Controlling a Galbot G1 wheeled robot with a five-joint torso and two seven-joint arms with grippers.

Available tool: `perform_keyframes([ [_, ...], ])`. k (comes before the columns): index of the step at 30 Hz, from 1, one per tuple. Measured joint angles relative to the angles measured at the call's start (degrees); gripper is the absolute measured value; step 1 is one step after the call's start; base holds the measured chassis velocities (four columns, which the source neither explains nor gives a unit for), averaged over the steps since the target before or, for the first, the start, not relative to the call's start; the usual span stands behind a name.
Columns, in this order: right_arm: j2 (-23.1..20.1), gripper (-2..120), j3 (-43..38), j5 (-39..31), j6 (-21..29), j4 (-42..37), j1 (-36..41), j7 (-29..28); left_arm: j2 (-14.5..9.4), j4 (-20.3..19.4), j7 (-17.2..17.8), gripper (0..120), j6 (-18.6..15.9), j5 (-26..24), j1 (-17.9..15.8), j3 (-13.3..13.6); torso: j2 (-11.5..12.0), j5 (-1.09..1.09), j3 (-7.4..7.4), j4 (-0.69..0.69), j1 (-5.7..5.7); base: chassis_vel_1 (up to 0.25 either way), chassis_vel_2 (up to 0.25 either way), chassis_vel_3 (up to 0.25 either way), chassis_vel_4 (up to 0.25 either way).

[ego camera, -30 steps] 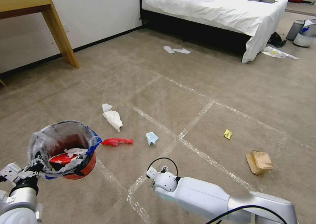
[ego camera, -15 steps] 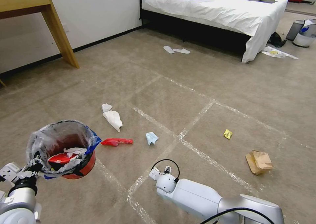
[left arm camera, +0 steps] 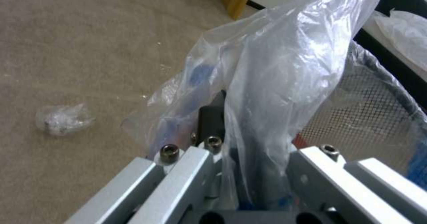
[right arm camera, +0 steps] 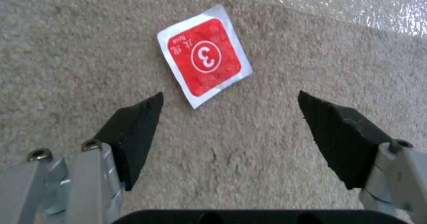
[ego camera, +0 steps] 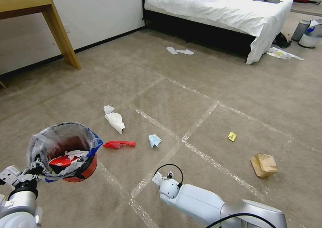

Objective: Pick up the trash bin and place the garbage on the floor into it.

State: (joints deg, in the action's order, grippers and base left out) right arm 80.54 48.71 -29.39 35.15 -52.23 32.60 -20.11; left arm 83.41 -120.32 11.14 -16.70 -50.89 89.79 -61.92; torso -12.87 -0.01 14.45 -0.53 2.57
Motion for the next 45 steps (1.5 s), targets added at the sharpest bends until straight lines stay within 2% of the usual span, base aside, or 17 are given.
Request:
perform_keyframes([
  [24,1.5,57,0.7,1.5,-3.7,3.5,0.0,0.3,0.2,0.1,-0.3,4,0.2,0.2,0.1,0.3,0.0,0.01,0.0,0.0,0.0,0.0,0.0,0.0,0.0],
  [26,1.4,47,0.8,1.6,-4.0,3.6,0.0,0.3,0.2,0.1,-0.3,4,0.3,0.2,0.0,0.4,0.0,0.0,0.0,0.0,0.0,0.0,0.0,0.0,0.0],
  [31,1.4,40,1.1,1.7,-4.3,3.7,0.1,0.3,0.2,0.1,-0.3,4,0.3,0.3,0.0,0.7,0.0,0.01,0.0,0.0,0.0,0.0,0.0,0.0,0.0],
  [33,1.3,32,1.2,1.7,-4.5,3.8,0.1,0.3,0.2,0.1,-0.3,4,0.4,0.4,-0.1,0.9,0.0,0.0,0.0,0.0,0.0,0.0,0.0,0.0,0.0],
  [40,1.2,22,1.4,1.7,-4.9,3.8,0.1,0.2,0.3,0.1,-0.4,4,0.5,0.5,-0.2,1.0,0.0,0.0,0.0,0.0,0.0,0.0,0.0,0.0,0.0],
  [43,1.2,8,1.5,1.7,-5.2,3.9,0.2,0.2,0.3,0.2,-0.5,4,0.7,0.5,-0.2,1.0,0.0,0.0,0.0,0.0,0.0,0.0,0.0,0.0,0.0],
  [45,1.2,8,1.5,1.7,-5.3,4.0,0.3,0.2,0.3,0.2,-0.6,4,0.8,0.5,-0.2,1.0,0.0,0.0,0.0,0.0,0.0,0.0,0.0,0.0,0.0],
])
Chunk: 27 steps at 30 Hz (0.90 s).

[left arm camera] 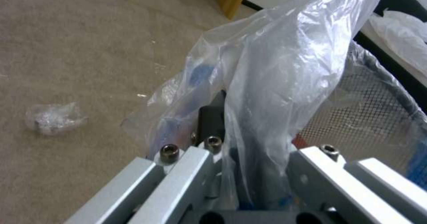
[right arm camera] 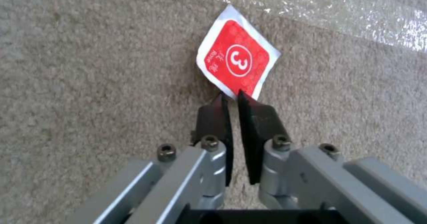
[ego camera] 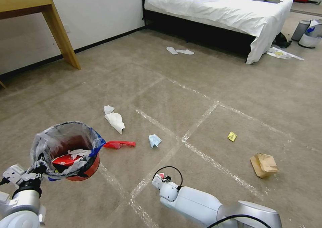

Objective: Pick up the trash bin and place the garbage on the floor into it.

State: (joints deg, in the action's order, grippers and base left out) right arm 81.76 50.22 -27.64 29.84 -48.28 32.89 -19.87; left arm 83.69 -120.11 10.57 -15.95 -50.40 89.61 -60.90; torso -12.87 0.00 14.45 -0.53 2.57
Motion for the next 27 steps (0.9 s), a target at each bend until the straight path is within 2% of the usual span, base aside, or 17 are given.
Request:
perform_keyframes([
  [3,0.0,0,0.1,0.1,-0.4,0.3,0.1,0.0,0.1,0.1,-0.2,4,0.1,0.1,0.0,0.1,0.0,0.0,0.0,0.0,0.0,0.0,0.0,0.0,0.0],
  [14,0.3,0,-0.1,0.4,-1.6,1.0,0.3,-0.1,0.3,0.2,-0.3,4,0.4,0.4,0.2,0.2,0.0,0.0,0.0,0.0,0.0,0.0,0.0,0.0,0.0],
  [27,-4.3,0,-3.0,-2.6,0.3,-9.5,-0.1,-4.8,0.2,0.3,0.2,4,0.3,0.6,-0.5,0.8,0.0,0.0,0.0,0.0,0.0,0.0,0.0,0.0,0.0],
])
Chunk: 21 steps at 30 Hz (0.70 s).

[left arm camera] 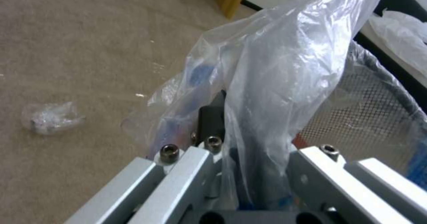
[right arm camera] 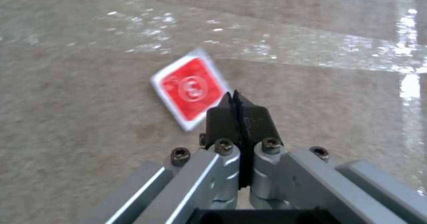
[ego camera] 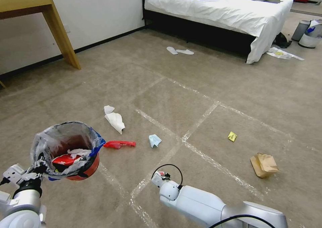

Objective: Pick up the trash bin and place the garbage on the floor into it.

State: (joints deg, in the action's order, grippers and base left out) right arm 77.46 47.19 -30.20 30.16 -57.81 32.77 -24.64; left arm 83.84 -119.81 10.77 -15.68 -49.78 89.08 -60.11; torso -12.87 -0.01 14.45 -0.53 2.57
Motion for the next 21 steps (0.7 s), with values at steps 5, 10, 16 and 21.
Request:
perform_keyframes([
  [5,-0.7,0,-0.6,0.5,-0.4,-0.6,0.0,-0.3,0.1,0.0,0.0,4,0.0,0.3,0.0,0.2,0.0,0.0,0.0,0.0,0.0,0.0,0.0,0.0,0.0],
  [10,-0.7,1,-0.6,1.1,-1.0,0.0,0.4,-0.1,0.3,-0.2,0.0,4,0.0,0.5,0.2,0.2,0.0,0.0,0.0,0.01,0.0,0.0,0.0,0.0,0.0],
  [16,-0.2,25,0.0,1.5,-0.8,0.8,0.3,0.9,0.4,-0.9,0.0,4,-0.1,0.5,0.6,0.2,0.0,0.01,0.0,0.01,0.0,0.0,0.0,0.0,0.0],
  [21,0.3,43,0.8,1.9,-0.5,2.0,0.1,1.3,0.4,-1.0,0.1,4,-0.1,0.5,0.7,0.1,0.0,0.0,0.0,0.01,0.0,0.0,0.0,0.0,0.0],
])
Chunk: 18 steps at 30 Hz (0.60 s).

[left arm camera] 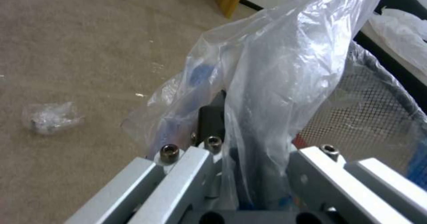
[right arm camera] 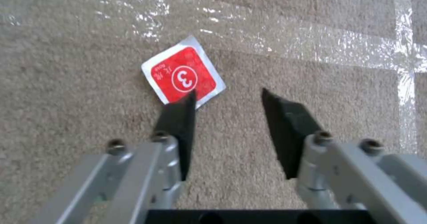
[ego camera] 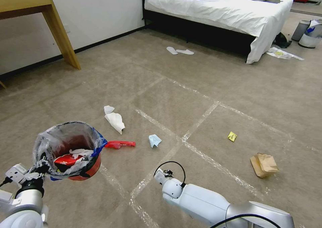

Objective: Pick up the trash bin and place the garbage on the floor into it.

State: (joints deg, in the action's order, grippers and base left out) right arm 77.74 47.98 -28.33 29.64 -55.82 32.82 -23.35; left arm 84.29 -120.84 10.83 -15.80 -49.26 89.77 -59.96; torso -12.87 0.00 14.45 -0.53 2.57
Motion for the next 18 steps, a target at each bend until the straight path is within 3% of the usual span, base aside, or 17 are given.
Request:
perform_keyframes([
  [8,0.9,69,0.6,0.1,0.1,1.8,-0.3,0.9,0.0,0.0,0.0,4,0.0,0.0,-0.1,0.0,0.0,0.0,0.0,0.0,0.0,0.0,0.0,0.0,0.0],
  [10,1.8,81,0.6,0.4,-0.5,3.5,-0.5,1.6,0.0,0.1,0.0,4,0.0,0.0,0.0,0.0,0.0,0.0,0.0,0.0,0.0,0.0,0.0,0.0,0.0],
  [14,2.4,89,0.7,0.7,-1.2,5.0,-0.7,2.1,0.0,0.2,0.0,4,0.0,0.0,0.0,-0.1,0.0,0.0,0.0,0.0,0.0,0.0,0.0,0.0,0.0],
  [16,3.5,99,0.6,1.2,-2.2,7.2,-0.8,2.8,0.0,0.2,0.0,4,0.0,0.0,0.1,-0.2,0.0,0.0,0.0,0.0,0.0,0.0,0.0,0.0,0.0],
  [18,3.8,99,0.6,1.3,-2.4,7.7,-0.9,3.0,0.0,0.3,0.0,4,0.0,0.0,0.1,-0.3,0.0,0.0,0.0,0.0,0.0,0.0,0.0,0.0,0.0],
])
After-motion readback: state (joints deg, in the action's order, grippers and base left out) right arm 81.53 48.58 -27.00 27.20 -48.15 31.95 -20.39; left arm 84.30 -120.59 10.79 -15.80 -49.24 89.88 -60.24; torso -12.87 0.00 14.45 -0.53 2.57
